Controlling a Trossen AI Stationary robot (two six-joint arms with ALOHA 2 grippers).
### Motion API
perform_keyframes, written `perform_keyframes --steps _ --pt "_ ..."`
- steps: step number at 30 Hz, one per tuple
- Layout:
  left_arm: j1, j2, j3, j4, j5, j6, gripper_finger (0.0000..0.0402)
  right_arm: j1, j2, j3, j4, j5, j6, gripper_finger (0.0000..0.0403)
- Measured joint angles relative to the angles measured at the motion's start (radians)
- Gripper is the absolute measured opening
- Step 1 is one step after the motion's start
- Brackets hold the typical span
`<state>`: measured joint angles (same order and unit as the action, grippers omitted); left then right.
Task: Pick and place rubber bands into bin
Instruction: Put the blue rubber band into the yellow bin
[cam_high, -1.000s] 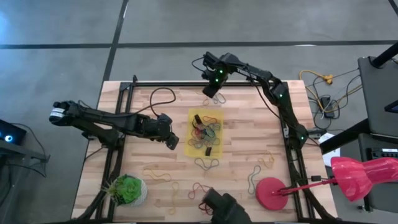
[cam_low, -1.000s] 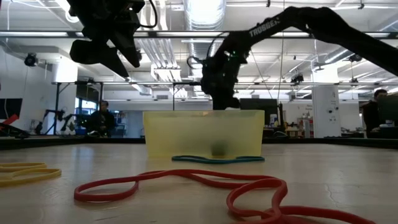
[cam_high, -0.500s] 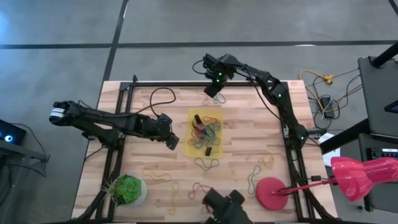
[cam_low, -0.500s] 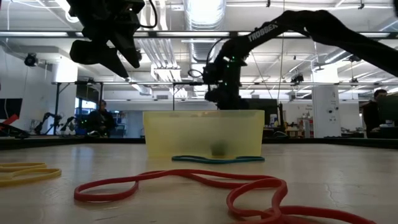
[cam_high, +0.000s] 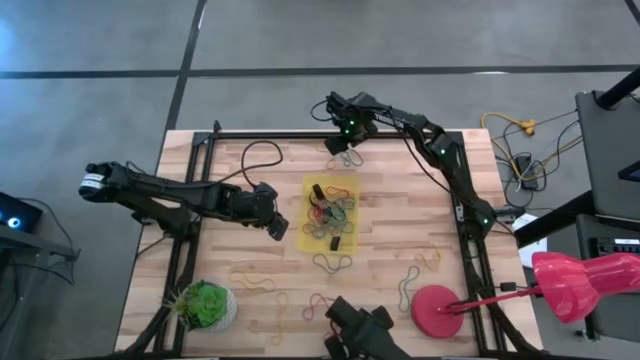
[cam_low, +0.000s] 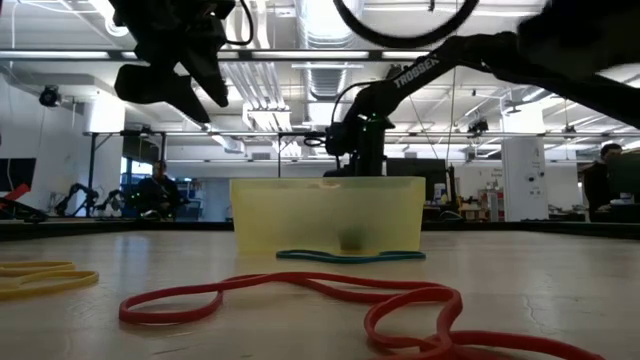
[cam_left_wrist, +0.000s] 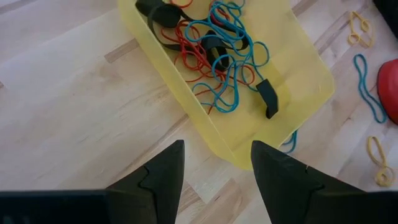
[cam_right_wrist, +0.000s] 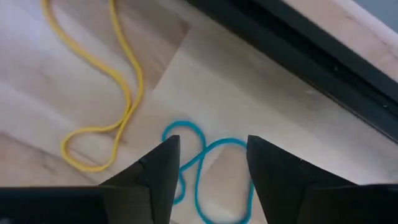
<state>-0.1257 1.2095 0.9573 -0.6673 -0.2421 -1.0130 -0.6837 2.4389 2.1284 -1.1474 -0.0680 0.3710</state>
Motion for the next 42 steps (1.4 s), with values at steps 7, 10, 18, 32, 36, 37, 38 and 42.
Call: perform_keyframes --steps 7,10,18,32,36,37,38,42 --pt "0.0 0.0 0.0 0.01 0.001 0.0 0.017 0.0 0.031 0.002 -0.003 0.019 0.054 0.0156" --pt "0.0 0.0 0.0 0.009 0.002 0.003 0.017 0.003 0.036 0.002 -0.003 0.019 0.085 0.0137" --pt "0.0 0.0 0.0 0.006 0.002 0.006 0.017 0.002 0.037 0.002 -0.012 0.019 0.093 0.0073" --pt "0.0 0.0 0.0 0.006 0.002 0.017 0.017 0.003 0.039 0.012 -0.122 -0.041 -0.068 0.0008" --pt "-0.001 0.0 0.0 0.007 0.003 0.029 0.017 0.006 0.006 0.027 -0.159 -0.041 -0.109 0.0008" --pt "-0.001 0.0 -0.001 0.007 0.003 0.033 0.017 0.008 -0.012 0.032 -0.162 -0.041 -0.115 0.0008" --pt "-0.001 0.0 -0.001 0.006 0.003 0.036 0.017 0.011 -0.03 0.038 -0.168 -0.041 -0.121 0.0008" --pt "0.0 0.0 -0.001 0.007 0.003 0.06 0.017 0.036 -0.101 0.044 -0.166 -0.048 -0.145 0.0008"
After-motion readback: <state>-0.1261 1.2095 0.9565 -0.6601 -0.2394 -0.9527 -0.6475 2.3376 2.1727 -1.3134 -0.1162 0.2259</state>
